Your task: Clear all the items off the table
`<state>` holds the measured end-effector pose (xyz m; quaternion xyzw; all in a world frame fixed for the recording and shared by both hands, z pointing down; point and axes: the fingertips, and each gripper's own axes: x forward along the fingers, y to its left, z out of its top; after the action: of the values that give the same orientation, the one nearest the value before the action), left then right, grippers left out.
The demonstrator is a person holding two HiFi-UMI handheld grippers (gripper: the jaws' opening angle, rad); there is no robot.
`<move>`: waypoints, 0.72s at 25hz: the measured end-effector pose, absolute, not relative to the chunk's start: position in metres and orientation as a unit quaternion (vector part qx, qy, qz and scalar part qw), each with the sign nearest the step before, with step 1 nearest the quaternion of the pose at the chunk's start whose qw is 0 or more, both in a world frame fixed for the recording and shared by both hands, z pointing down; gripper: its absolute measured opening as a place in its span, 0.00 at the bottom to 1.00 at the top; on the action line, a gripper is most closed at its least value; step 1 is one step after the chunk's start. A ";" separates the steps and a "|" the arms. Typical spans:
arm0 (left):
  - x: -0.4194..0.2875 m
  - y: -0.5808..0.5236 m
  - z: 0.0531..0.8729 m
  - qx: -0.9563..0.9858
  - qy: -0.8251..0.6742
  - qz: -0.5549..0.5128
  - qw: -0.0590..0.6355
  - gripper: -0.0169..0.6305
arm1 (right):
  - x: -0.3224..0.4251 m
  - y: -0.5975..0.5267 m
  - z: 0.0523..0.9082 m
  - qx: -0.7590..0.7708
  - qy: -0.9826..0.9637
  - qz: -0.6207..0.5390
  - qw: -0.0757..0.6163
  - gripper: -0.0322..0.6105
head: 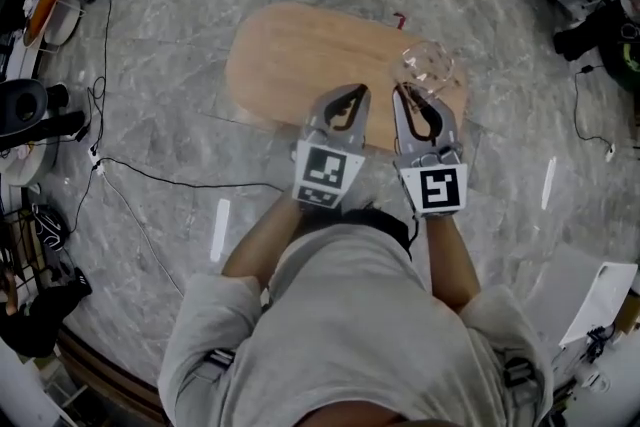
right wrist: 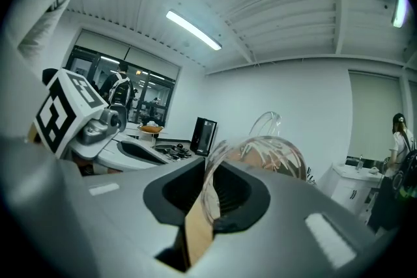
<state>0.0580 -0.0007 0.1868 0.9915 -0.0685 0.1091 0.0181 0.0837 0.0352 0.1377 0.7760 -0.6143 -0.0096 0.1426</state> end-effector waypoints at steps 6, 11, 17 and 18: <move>0.080 0.055 0.186 0.991 -0.061 0.116 0.003 0.06 | 0.104 0.090 0.129 0.778 -0.612 -0.019 0.139 0.12; 0.098 0.096 0.179 0.990 -0.068 0.118 -0.030 0.06 | 0.120 0.145 0.127 0.791 -0.600 -0.022 0.115 0.12; 0.093 0.141 0.169 0.991 -0.092 0.093 -0.041 0.06 | 0.125 0.202 0.121 0.803 -0.587 -0.033 0.098 0.12; 0.093 0.147 0.170 0.991 -0.093 0.093 -0.038 0.06 | 0.127 0.210 0.120 0.805 -0.584 -0.035 0.097 0.12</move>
<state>0.0931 0.1474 0.1700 0.9905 -0.0931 0.0932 -0.0382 0.1267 0.2100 0.1203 0.8048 -0.5845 -0.0347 0.0974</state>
